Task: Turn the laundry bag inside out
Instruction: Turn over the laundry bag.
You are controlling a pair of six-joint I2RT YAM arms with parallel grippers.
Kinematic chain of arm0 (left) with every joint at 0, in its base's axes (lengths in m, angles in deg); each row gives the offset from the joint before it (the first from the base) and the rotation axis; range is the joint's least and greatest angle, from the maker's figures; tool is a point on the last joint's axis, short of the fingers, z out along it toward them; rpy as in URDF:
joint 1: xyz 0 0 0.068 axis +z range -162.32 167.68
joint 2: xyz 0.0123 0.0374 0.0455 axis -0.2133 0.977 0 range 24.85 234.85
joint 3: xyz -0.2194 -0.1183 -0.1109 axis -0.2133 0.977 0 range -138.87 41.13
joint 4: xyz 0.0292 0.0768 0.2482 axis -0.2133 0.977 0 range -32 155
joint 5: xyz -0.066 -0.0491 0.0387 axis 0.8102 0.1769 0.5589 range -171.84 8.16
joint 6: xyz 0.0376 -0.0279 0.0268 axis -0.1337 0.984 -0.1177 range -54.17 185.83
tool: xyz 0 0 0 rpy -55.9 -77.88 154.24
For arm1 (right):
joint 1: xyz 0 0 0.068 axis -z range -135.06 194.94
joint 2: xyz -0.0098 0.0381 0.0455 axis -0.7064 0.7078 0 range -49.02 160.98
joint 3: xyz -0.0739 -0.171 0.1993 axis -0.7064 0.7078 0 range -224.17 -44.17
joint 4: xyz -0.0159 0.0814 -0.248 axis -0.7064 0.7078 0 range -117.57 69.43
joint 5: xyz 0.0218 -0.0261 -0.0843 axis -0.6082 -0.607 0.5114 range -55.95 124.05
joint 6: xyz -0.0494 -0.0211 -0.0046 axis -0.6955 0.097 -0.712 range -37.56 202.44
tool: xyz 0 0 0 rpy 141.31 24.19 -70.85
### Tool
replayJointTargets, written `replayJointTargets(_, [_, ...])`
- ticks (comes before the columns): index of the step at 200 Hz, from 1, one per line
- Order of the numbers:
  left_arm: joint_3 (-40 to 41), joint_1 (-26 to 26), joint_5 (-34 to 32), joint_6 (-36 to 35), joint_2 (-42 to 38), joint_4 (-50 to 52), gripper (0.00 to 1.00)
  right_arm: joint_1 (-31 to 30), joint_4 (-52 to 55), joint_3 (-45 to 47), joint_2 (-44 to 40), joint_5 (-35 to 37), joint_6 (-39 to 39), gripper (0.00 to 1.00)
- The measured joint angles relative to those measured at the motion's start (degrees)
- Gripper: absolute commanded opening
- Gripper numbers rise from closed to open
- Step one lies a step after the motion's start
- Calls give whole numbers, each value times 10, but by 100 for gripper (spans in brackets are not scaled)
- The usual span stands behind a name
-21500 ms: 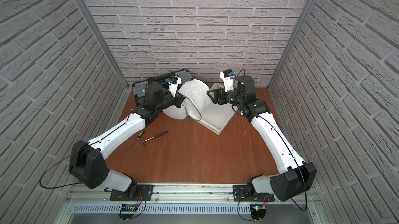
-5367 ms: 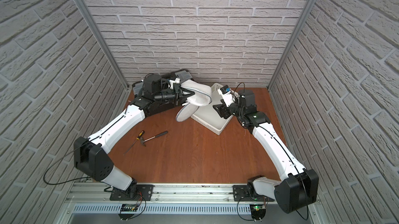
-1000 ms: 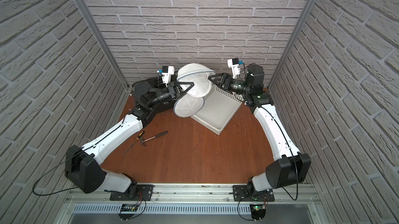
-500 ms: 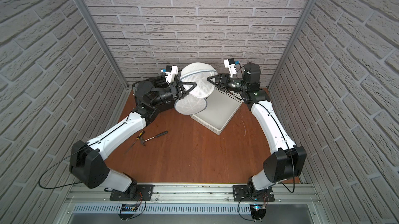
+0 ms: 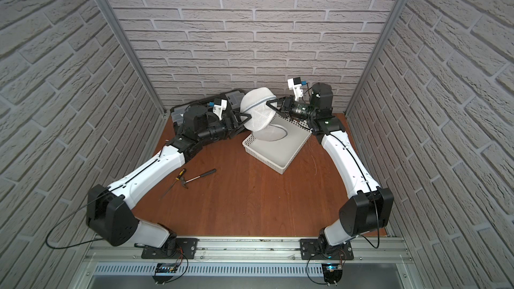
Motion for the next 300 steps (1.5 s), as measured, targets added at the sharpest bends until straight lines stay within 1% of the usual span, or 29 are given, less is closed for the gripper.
replayJointTargets(13, [5, 1, -43, -28, -23, 61, 90, 0, 36, 0, 0, 38, -11, 3])
replayJointTargets(25, [7, 1, -83, -58, -46, 109, 86, -1, 67, 0, 0, 73, -13, 3])
replayJointTargets(43, [8, -18, -148, -134, -77, 153, 83, -7, 105, 0, 0, 128, -13, 3])
replayJointTargets(61, [-5, -82, -206, -249, -94, 177, 83, -24, 137, -5, 4, 179, -12, 3])
replayJointTargets(85, [-26, -176, -245, -406, -93, 171, 85, -63, 170, -23, 15, 234, -7, 3])
replayJointTargets(100, [-44, -212, -266, -489, -85, 175, 87, -86, 186, -38, 19, 261, -1, 3])
replayJointTargets(115, [-75, -226, -296, -561, -67, 180, 89, -105, 199, -53, 20, 284, 9, 3])
replayJointTargets(133, [-107, -235, -338, -640, -44, 181, 87, -124, 202, -64, 19, 309, 25, 3])
replayJointTargets(142, [-118, -237, -359, -677, -33, 182, 86, -132, 203, -67, 17, 321, 33, 3])
replayJointTargets(158, [-136, -238, -388, -732, -16, 182, 78, -143, 206, -73, 14, 339, 47, 3])
replayJointTargets(171, [-150, -238, -408, -772, -3, 182, 75, -149, 207, -81, 11, 349, 57, 3])
replayJointTargets(201, [-172, -238, -436, -840, 19, 180, 71, -158, 210, -99, -7, 369, 76, 3])
replayJointTargets(208, [-174, -238, -438, -853, 23, 178, 69, -158, 210, -101, -14, 373, 81, 3])
replayJointTargets(223, [-181, -238, -445, -873, 31, 176, 61, -160, 210, -103, -30, 384, 88, 3])
replayJointTargets(235, [-184, -238, -449, -883, 37, 165, 56, -162, 210, -104, -41, 395, 95, 3])
replayJointTargets(245, [-185, -237, -452, -889, 39, 156, 55, -162, 210, -104, -46, 403, 98, 3])
replayJointTargets(283, [-188, -236, -452, -905, 43, 136, 52, -162, 210, -104, -49, 416, 112, 3])
replayJointTargets(293, [-188, -236, -451, -906, 45, 130, 48, -162, 209, -104, -49, 418, 117, 3])
replayJointTargets(300, [-189, -235, -450, -907, 46, 128, 43, -162, 209, -104, -49, 420, 120, 3])
